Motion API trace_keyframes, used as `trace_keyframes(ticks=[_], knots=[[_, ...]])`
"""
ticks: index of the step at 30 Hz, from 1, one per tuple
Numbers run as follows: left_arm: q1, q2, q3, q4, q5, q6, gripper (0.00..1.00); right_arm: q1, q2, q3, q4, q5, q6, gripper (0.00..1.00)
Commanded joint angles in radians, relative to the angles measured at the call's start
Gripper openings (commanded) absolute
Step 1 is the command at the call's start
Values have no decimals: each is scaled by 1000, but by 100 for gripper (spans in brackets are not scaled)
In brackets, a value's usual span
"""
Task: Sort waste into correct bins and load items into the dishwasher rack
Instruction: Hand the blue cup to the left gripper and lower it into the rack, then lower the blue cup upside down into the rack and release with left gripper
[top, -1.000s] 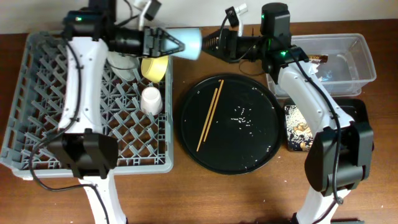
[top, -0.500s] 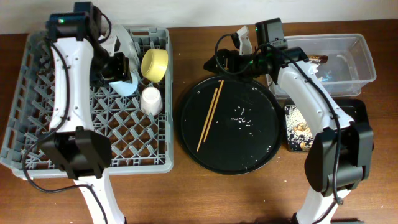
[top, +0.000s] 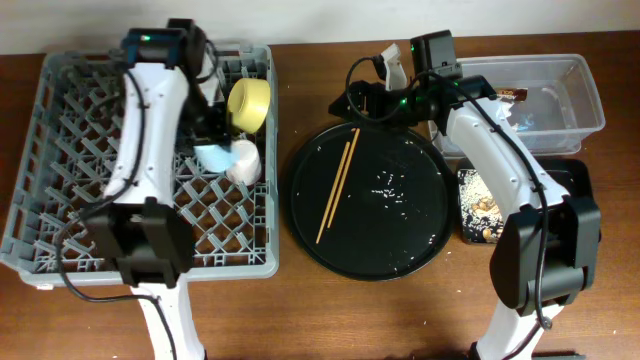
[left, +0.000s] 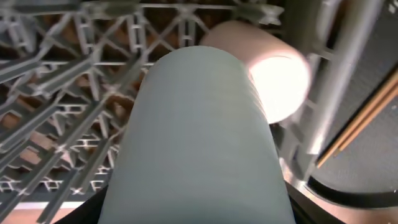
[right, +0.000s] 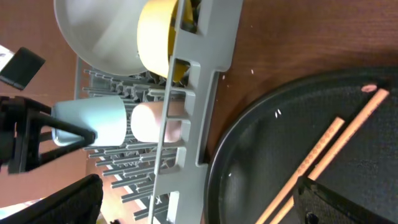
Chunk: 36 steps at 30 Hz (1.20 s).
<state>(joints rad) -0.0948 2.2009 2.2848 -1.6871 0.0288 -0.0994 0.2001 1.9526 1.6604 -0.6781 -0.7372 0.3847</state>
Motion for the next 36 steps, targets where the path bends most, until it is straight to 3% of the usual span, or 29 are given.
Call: trace_keyframes(ticks=[1,8,19,20,22,25,30,36], knots=[[-103,-72,-10,-2,-4,-14,59,6,-26,7,-13,16,-15,98],[-197,-174,-290,-2,-89,-145,58,6,-26,7,-37,16,-37,99],[-200,-189,-437,51,-85,-179,58,6,-26,7,-50,17,-37,98],[-200,-189,-483,116,-70,-189,59,6,-26,7,-50,16,-37,98],[-200,-189,-518,167,-70,-189,70,6,-26,7,-51,16,-38,98],[-200,-189,-521,172,-70,-189,79,6,-26,7,-51,17,-37,99],[-199,-189,-505,176,-70,-189,79,6,-26,7,-52,16,-37,98],[-197,-200,-255,142,-70,-188,80,6,-26,7,-119,72,-41,97]])
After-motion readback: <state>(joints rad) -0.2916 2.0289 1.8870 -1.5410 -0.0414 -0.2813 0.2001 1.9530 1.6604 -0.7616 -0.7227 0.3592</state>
